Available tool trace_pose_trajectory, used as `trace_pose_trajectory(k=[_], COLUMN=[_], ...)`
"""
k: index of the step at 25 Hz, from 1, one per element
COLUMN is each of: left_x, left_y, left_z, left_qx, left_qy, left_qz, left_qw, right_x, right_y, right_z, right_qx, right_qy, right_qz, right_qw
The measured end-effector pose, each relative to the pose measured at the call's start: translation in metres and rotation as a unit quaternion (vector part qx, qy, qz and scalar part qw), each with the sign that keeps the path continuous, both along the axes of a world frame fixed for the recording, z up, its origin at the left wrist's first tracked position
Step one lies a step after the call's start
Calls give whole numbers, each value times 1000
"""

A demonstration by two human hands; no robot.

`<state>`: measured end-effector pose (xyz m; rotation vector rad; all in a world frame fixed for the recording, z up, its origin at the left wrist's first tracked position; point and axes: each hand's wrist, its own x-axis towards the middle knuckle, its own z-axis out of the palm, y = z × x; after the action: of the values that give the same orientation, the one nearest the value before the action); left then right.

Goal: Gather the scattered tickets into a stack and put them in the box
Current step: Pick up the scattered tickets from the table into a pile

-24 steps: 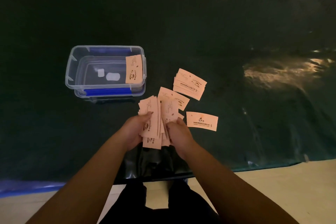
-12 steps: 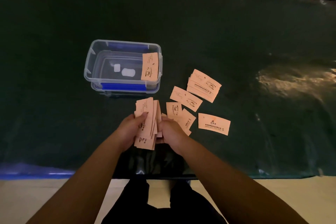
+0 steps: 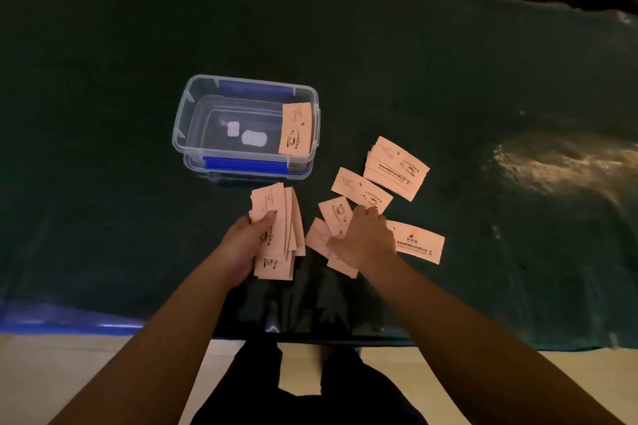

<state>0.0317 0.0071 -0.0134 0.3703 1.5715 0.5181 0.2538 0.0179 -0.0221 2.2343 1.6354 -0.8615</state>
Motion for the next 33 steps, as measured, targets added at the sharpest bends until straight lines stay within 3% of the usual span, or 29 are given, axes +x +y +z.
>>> trace_pose_trajectory(k=[5,9,11,13,15,16,24,29,31,33], left_x=[1,11,21,34,50,59,90,88,89,89], left_y=[9,13,14,16,19,20,22,20,16,11], left_z=[6,11,14,15,16,16,20,22,23,23], left_qx=[-4,-3,2,4,9,11,21,27,26,21], left_qy=[22,17,11,21,37,44,90,82,75,72], left_qz=[-39,-54,-78,-117,-162,-180,-220,-235,-243,-239], left_qw=[999,998,997,993,986,983,971,968,967,968], right_x=[21,37,41,43,39,36,12,18,28,52], right_y=[-3,-12,-22,-34,-39,-41,-42,-52,-51,-45], right_z=[10,13,7,1,-2,-4,3,11,12,12], right_qx=[-12,30,68,96,64,45,49,-6,22,76], right_qy=[26,35,65,98,136,158,306,441,397,250], right_qz=[181,273,180,-35,-195,-231,-249,-247,-219,-154], right_qw=[983,961,979,990,969,959,918,863,891,953])
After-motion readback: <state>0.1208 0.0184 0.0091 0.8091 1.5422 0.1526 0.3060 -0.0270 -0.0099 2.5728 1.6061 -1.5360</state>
